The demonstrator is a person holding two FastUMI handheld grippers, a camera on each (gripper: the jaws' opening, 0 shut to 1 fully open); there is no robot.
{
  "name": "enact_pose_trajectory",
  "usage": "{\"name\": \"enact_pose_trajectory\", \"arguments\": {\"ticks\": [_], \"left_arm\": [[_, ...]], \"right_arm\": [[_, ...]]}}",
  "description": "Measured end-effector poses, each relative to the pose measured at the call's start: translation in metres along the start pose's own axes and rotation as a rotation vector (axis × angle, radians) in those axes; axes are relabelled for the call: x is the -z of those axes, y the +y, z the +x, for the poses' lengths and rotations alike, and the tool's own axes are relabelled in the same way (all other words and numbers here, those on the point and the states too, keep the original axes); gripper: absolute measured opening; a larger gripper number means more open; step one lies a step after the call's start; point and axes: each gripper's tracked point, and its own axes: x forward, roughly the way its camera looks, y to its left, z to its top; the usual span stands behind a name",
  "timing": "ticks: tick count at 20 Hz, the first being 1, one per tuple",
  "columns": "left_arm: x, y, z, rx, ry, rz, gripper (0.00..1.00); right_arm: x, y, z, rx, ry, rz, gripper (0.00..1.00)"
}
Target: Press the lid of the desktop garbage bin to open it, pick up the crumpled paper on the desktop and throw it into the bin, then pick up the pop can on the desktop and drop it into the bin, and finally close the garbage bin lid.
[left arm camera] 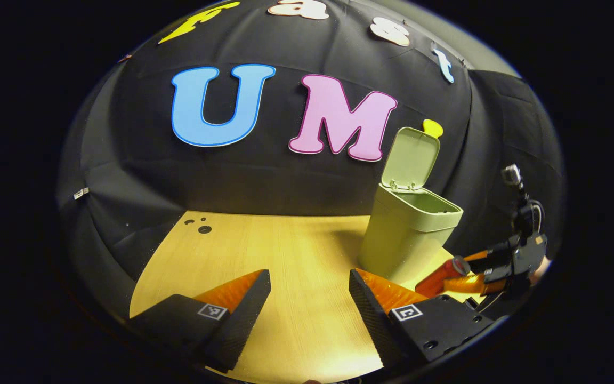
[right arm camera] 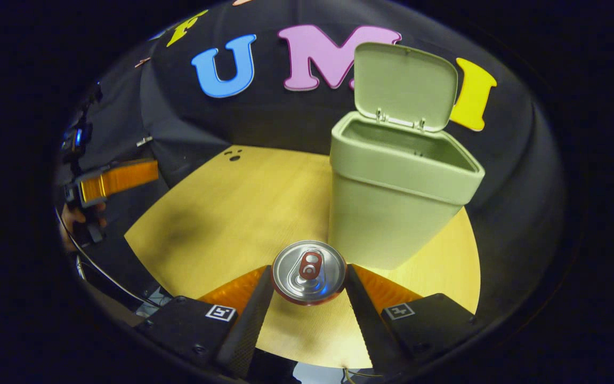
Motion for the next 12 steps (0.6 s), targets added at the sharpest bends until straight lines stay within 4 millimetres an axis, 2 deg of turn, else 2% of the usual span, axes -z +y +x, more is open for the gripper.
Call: {"name": "enact_pose_trajectory", "arguments": {"ticks": [3,8,10,12], "left_arm": [[0.003,0.001,-0.004,0.033,-0.005,0.003,0.96],[0.006,0.012,-0.012,0.061,-0.01,-0.003,0.96],[0.004,0.017,-0.014,0.062,-0.018,-0.007,0.96],[0.003,0.023,-0.017,0.057,-0.022,-0.009,0.96]], "right_arm": [[-0.04,0.014,-0.024,-0.001,-0.072,0.021,0.85],[-0.098,0.021,-0.052,0.014,-0.182,0.088,0.85],[-0.124,0.011,-0.058,0.029,-0.226,0.117,0.85],[-0.147,-0.008,-0.062,0.068,-0.263,0.124,0.85]]}}
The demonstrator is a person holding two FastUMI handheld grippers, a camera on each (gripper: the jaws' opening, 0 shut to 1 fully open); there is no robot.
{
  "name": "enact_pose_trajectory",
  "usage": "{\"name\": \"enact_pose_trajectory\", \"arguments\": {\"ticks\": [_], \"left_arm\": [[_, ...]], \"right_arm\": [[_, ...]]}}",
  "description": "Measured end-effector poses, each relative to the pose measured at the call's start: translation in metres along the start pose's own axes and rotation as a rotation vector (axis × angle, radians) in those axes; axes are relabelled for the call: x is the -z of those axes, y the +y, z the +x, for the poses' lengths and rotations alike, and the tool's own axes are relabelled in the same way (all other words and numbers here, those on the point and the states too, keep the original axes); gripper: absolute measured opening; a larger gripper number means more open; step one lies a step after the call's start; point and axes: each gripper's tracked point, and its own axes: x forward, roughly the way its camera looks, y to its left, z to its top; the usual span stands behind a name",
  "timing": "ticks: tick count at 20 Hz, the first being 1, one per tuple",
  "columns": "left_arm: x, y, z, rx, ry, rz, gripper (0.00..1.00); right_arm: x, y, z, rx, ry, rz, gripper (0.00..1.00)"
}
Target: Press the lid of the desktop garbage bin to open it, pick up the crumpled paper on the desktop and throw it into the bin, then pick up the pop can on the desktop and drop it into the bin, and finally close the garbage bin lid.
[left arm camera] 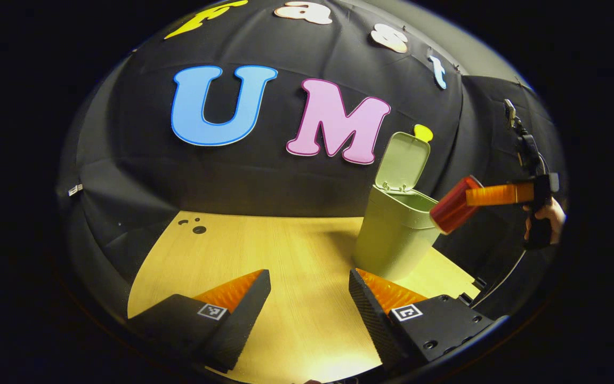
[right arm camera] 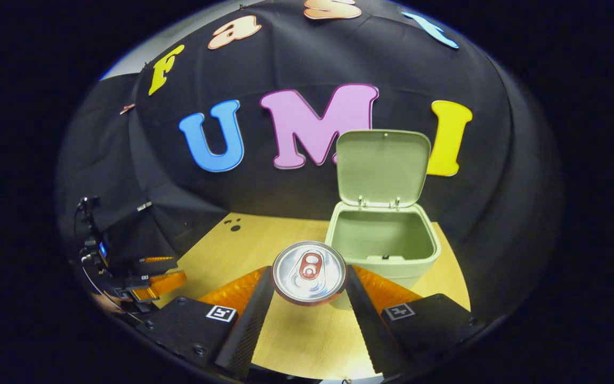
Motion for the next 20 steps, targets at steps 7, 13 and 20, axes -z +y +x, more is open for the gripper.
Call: {"name": "enact_pose_trajectory", "arguments": {"ticks": [7,13,20], "left_arm": [[-0.002,0.014,-0.006,-0.022,-0.008,-0.007,0.96],[-0.003,0.016,0.007,-0.051,-0.001,-0.01,0.96],[-0.008,0.011,0.033,-0.107,0.017,-0.015,0.96]], "right_arm": [[-0.044,-0.055,0.039,0.088,-0.033,0.013,0.84],[-0.023,-0.097,0.092,0.121,0.08,0.001,0.85],[0.031,-0.103,0.14,0.043,0.284,-0.001,0.85]]}}
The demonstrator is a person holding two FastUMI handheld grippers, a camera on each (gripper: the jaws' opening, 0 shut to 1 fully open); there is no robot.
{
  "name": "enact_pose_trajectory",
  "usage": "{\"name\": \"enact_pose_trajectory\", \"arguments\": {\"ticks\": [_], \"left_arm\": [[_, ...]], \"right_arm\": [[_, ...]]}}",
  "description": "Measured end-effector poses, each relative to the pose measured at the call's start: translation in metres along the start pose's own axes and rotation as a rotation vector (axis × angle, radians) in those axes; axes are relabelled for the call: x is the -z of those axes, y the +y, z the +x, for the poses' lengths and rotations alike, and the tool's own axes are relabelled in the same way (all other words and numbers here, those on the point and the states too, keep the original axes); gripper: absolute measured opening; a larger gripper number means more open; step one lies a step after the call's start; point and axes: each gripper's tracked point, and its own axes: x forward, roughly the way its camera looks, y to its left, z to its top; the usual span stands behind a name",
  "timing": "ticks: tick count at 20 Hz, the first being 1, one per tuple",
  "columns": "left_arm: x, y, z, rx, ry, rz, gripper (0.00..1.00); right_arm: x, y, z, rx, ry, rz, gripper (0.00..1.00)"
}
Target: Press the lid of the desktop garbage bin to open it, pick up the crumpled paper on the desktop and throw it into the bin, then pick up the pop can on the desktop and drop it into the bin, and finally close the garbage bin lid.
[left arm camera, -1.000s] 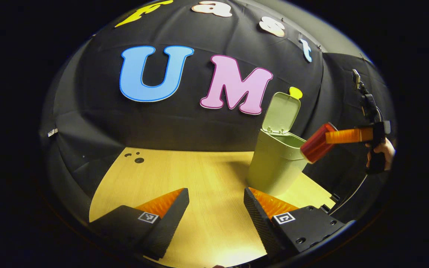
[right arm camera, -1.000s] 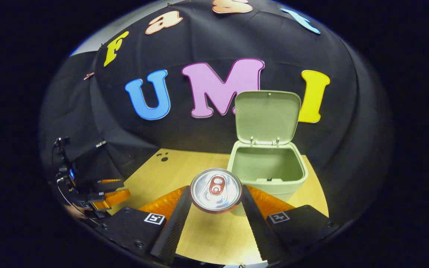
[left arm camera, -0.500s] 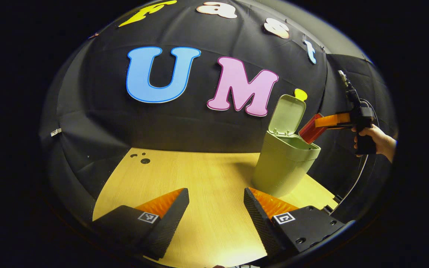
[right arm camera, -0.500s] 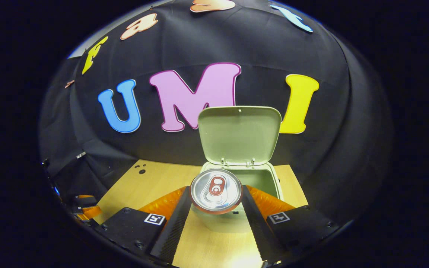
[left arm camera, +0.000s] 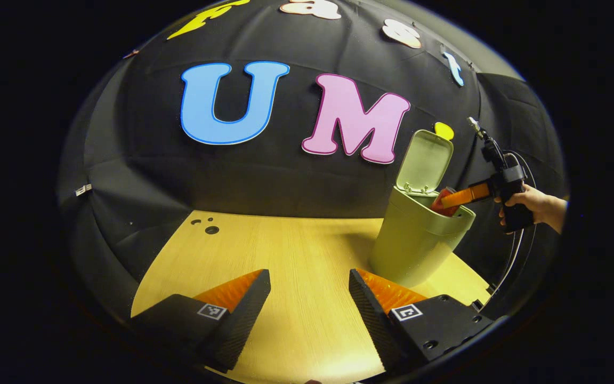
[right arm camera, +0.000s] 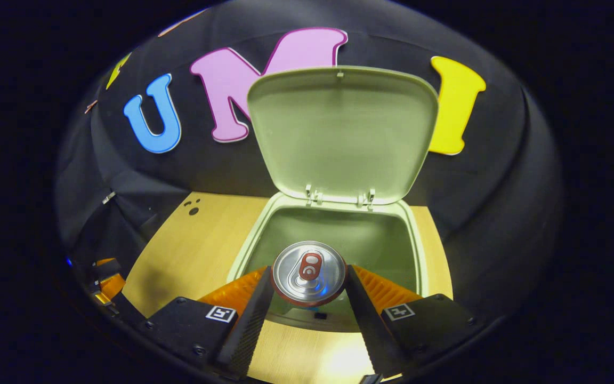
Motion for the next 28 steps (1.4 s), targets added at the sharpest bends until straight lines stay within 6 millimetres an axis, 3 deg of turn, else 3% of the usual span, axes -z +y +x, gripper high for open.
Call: {"name": "enact_pose_trajectory", "arguments": {"ticks": [4,8,9,10,11,12,17,23,28], "left_arm": [[0.001,-0.004,0.007,-0.022,0.008,-0.006,0.96],[0.001,-0.004,0.007,-0.038,0.011,-0.005,0.96],[0.0,-0.005,0.007,-0.04,0.011,-0.008,0.96],[0.0,-0.005,0.007,-0.043,0.011,-0.009,0.96],[0.001,-0.006,0.006,-0.043,0.01,-0.011,0.96],[0.001,-0.006,0.005,-0.044,0.01,-0.011,0.96],[0.002,-0.008,0.003,-0.049,0.012,-0.009,0.96],[0.001,-0.007,0.003,-0.049,0.012,-0.004,0.96],[-0.001,-0.009,0.004,-0.039,0.014,0.002,0.96]], "right_arm": [[0.017,0.006,0.018,-0.041,0.078,0.01,0.86],[0.021,0.009,0.026,-0.067,0.088,0.054,0.86],[0.021,0.009,0.025,-0.071,0.091,0.059,0.78],[0.021,0.009,0.025,-0.075,0.092,0.064,0.86],[0.021,0.008,0.025,-0.078,0.091,0.067,0.78],[0.02,0.008,0.025,-0.079,0.087,0.067,0.87],[0.015,0.013,0.017,-0.095,0.052,0.068,0.99],[-0.015,0.017,-0.012,-0.107,-0.063,0.109,0.99],[-0.065,0.01,-0.049,-0.085,-0.214,0.114,0.99]]}}
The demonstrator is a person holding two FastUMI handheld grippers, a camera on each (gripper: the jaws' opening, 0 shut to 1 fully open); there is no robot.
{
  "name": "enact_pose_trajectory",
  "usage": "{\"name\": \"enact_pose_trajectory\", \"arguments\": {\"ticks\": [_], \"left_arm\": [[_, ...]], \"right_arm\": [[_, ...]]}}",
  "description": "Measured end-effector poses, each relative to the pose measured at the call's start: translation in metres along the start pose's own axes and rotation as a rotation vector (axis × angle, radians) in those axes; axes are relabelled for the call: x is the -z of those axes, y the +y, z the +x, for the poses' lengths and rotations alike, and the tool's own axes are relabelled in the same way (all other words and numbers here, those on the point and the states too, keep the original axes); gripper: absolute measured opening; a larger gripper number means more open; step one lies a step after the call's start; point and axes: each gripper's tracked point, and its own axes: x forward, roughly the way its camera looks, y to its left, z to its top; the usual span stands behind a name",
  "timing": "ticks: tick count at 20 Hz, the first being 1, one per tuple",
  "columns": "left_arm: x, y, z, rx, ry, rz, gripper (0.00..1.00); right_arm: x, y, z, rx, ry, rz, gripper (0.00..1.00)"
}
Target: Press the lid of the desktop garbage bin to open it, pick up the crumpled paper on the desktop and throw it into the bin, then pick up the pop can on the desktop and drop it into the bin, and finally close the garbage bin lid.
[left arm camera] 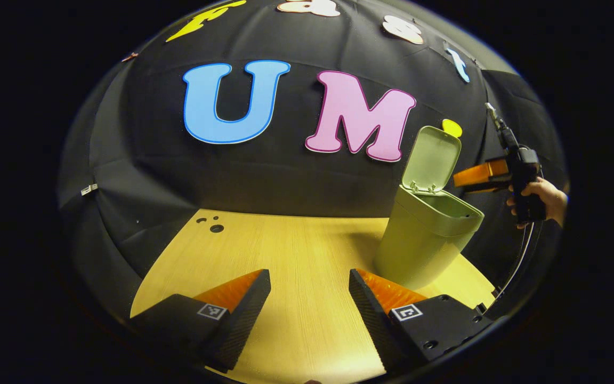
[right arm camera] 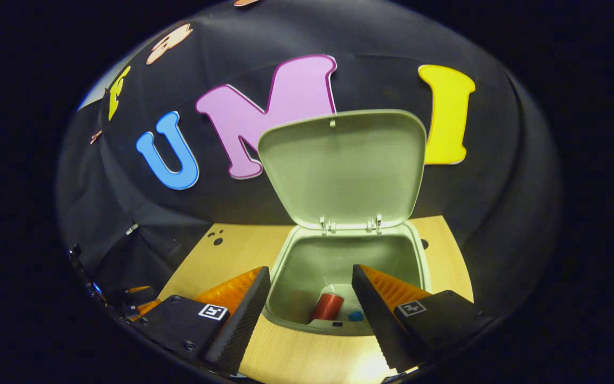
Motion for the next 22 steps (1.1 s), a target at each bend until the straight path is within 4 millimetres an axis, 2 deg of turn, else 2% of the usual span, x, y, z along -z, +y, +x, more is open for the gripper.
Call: {"name": "enact_pose_trajectory", "arguments": {"ticks": [7,10,14,18,22], "left_arm": [[-0.002,-0.005,0.001,0.011,-0.001,0.012,0.96],[-0.003,-0.006,0.0,0.008,-0.002,0.015,0.96],[-0.005,-0.003,-0.004,-0.004,-0.005,0.01,0.96],[-0.003,0.001,-0.006,-0.025,-0.008,0.002,0.96],[0.0,0.006,-0.011,-0.05,-0.012,-0.008,0.96]], "right_arm": [[-0.085,0.005,-0.023,0.045,-0.201,-0.085,0.99],[-0.124,0.01,-0.026,0.06,-0.284,-0.113,0.98],[-0.164,0.007,-0.021,0.098,-0.357,-0.124,0.98],[-0.185,-0.003,-0.005,0.14,-0.369,-0.136,0.98],[-0.186,-0.008,0.019,0.153,-0.336,-0.117,0.98]]}}
